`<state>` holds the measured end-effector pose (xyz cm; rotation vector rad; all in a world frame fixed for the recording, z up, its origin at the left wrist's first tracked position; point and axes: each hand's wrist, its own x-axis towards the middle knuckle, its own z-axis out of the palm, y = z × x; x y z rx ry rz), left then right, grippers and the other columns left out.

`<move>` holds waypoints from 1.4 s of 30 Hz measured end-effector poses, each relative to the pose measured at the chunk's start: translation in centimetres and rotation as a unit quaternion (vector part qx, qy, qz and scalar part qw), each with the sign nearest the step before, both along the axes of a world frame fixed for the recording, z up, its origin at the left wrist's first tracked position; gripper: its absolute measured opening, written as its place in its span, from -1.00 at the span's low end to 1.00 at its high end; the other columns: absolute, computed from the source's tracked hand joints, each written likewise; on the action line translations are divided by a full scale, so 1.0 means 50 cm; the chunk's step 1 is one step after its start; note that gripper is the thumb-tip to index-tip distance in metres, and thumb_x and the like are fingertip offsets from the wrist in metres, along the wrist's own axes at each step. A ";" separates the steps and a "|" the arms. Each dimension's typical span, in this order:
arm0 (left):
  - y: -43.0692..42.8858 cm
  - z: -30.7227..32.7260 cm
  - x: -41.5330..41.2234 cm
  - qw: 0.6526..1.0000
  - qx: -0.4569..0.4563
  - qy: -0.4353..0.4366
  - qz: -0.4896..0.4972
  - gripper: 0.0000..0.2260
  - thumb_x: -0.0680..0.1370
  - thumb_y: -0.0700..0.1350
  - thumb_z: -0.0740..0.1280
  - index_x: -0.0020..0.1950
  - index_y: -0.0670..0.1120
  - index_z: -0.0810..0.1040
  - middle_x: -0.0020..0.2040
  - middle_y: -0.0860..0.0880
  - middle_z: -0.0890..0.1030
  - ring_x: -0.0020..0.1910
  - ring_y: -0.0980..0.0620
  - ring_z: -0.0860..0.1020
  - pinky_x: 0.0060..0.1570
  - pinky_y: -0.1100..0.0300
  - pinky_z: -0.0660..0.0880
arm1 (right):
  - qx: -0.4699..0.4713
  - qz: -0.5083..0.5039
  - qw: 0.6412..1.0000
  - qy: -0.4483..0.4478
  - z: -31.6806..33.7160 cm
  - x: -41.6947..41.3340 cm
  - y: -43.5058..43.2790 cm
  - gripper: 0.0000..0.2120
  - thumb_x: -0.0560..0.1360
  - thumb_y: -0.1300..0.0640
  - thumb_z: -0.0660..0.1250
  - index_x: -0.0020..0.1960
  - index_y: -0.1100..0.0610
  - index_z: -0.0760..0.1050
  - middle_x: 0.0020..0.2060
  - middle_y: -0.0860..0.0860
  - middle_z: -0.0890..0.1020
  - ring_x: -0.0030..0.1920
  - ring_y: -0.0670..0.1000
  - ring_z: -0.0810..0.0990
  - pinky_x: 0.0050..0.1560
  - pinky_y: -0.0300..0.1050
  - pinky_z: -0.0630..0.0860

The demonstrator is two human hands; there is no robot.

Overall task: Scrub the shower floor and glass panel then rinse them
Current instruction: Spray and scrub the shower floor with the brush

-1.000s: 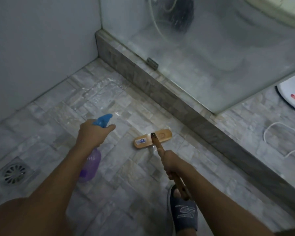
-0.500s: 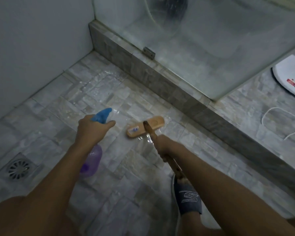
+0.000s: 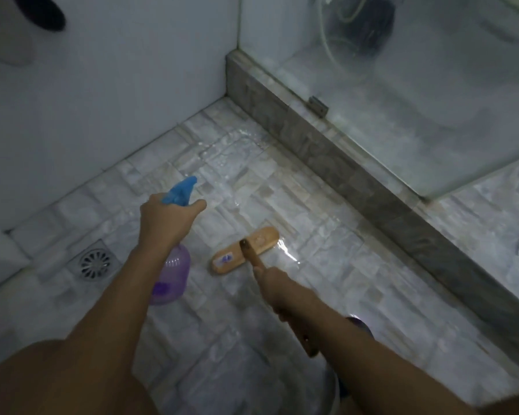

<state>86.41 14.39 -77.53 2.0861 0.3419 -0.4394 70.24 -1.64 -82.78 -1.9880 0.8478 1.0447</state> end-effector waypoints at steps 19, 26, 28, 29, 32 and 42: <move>-0.002 0.039 0.063 0.995 0.030 0.020 0.097 -0.50 0.31 0.08 0.61 0.07 -0.21 0.60 -0.21 -0.16 0.67 -0.55 0.03 0.51 -0.56 0.23 0.43 | -0.021 0.151 0.988 -0.031 -0.006 0.370 -0.011 -0.46 0.63 0.42 0.11 0.58 0.19 0.20 0.23 0.30 0.52 -0.29 0.21 0.61 -0.25 0.15 0.66; -0.044 0.181 0.221 0.991 0.127 -0.033 0.010 -0.51 0.35 0.10 0.59 0.05 -0.23 0.59 -0.23 -0.12 0.68 -0.52 0.04 0.53 -0.54 0.21 0.48 | -0.040 0.175 0.984 -0.004 0.069 0.511 -0.253 -0.84 0.58 0.37 0.22 -0.12 0.38 0.52 -0.41 0.24 0.59 -0.39 0.12 0.69 -0.29 -0.02 0.59; -0.048 0.198 0.244 0.992 0.125 -0.025 -0.026 -0.56 0.34 0.10 0.60 -0.04 -0.22 0.63 -0.35 -0.07 0.68 -0.59 0.08 0.49 -0.50 0.20 0.49 | -0.009 0.126 0.990 -0.068 0.067 0.527 -0.289 -0.82 0.56 0.33 0.25 0.13 0.27 0.54 -0.13 0.27 0.62 -0.42 0.08 0.57 -0.44 -0.09 0.54; -0.053 0.201 0.257 0.992 0.122 -0.020 -0.030 -0.55 0.33 0.11 0.61 -0.04 -0.22 0.63 -0.37 -0.04 0.68 -0.60 0.09 0.49 -0.50 0.20 0.48 | 0.000 0.125 0.990 -0.072 0.063 0.537 -0.303 -0.70 0.56 0.32 0.24 0.29 0.29 0.50 -0.01 0.29 0.62 -0.40 0.07 0.49 -0.49 -0.11 0.50; -0.063 0.176 0.276 0.991 0.126 -0.008 -0.034 -0.58 0.31 0.11 0.62 -0.09 -0.20 0.64 -0.35 -0.04 0.70 -0.59 0.10 0.50 -0.51 0.22 0.47 | -0.001 0.178 0.983 -0.035 0.048 0.551 -0.305 -0.60 0.58 0.32 0.21 0.40 0.36 0.42 -0.11 0.22 0.60 -0.37 0.06 0.46 -0.42 -0.07 0.48; -0.105 -0.075 0.264 0.991 0.130 0.006 0.003 -0.45 0.23 0.32 0.54 -0.05 -0.11 0.72 -0.34 -0.06 0.60 -0.34 -0.04 0.61 -0.29 0.11 0.55 | -0.011 0.150 0.987 -0.053 -0.007 0.587 -0.334 -0.67 0.73 0.07 0.03 0.38 0.21 0.37 -0.21 0.17 0.50 -0.41 0.13 0.53 -0.57 -0.11 0.48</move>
